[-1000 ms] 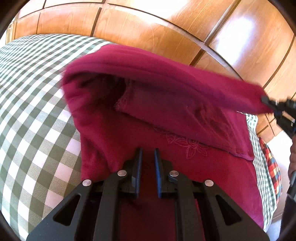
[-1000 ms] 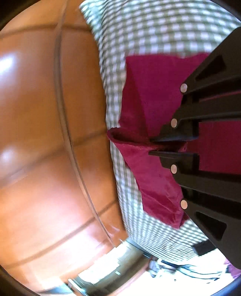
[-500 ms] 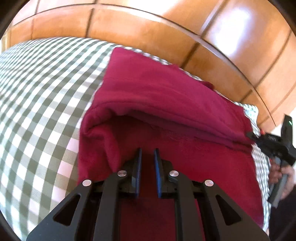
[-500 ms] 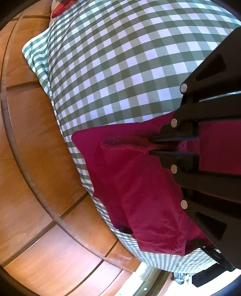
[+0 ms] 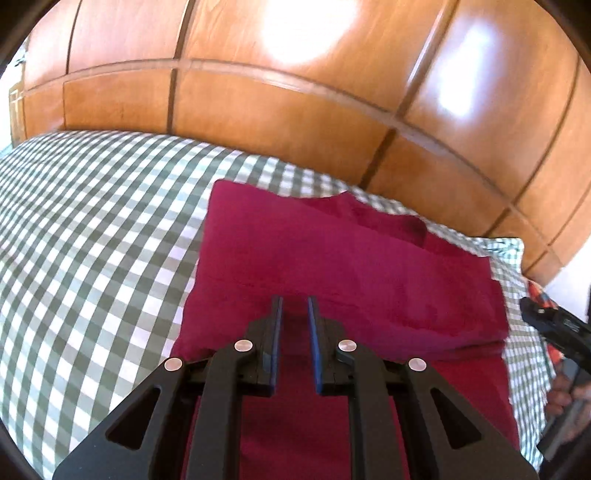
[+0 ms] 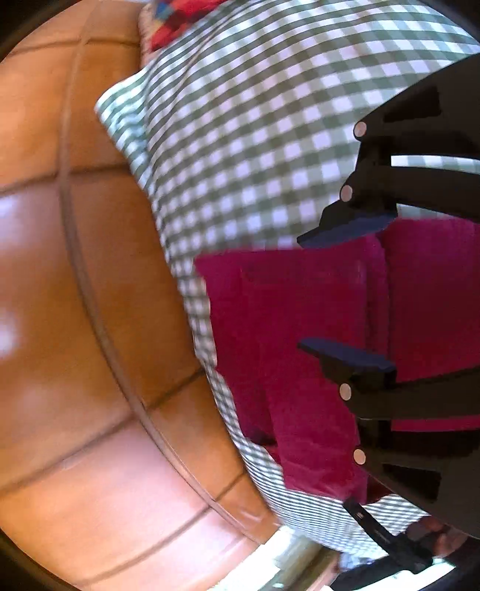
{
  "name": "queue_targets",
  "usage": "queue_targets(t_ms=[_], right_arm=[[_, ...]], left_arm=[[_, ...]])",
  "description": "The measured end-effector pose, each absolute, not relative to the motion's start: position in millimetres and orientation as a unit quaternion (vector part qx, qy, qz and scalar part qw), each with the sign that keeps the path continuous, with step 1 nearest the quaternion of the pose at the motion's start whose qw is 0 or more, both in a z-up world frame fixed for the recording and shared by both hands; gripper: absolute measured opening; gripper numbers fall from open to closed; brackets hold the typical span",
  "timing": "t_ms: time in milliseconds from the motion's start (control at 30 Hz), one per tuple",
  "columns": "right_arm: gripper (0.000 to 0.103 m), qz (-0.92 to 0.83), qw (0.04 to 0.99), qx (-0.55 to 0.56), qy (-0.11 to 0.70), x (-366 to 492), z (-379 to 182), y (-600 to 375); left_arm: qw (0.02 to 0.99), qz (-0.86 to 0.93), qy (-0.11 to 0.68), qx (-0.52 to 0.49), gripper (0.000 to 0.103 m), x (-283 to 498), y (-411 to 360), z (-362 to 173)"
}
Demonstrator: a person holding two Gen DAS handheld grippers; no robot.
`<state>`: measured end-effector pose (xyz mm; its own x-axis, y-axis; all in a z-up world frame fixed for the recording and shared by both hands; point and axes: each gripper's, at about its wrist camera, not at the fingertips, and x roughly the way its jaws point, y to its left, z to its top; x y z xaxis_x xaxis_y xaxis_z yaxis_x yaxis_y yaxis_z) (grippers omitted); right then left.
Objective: Fold small clothes
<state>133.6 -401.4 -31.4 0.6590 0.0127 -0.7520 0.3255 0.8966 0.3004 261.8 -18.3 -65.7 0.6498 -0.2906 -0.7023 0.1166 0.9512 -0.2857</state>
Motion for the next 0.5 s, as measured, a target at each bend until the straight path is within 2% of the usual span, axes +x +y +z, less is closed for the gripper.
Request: queue_targets(t_ms=[233, 500], right_arm=[[0.051, -0.104, 0.874, 0.118, 0.460, 148.3, -80.0, -363.6], [0.052, -0.097, 0.893, 0.119, 0.423, 134.9, -95.7, -363.1]], left_arm=[[0.906, -0.079, 0.413, -0.038, 0.012, 258.3, -35.8, -86.1], [0.910, -0.075, 0.408, -0.010, 0.012, 256.9, -42.5, -103.5]])
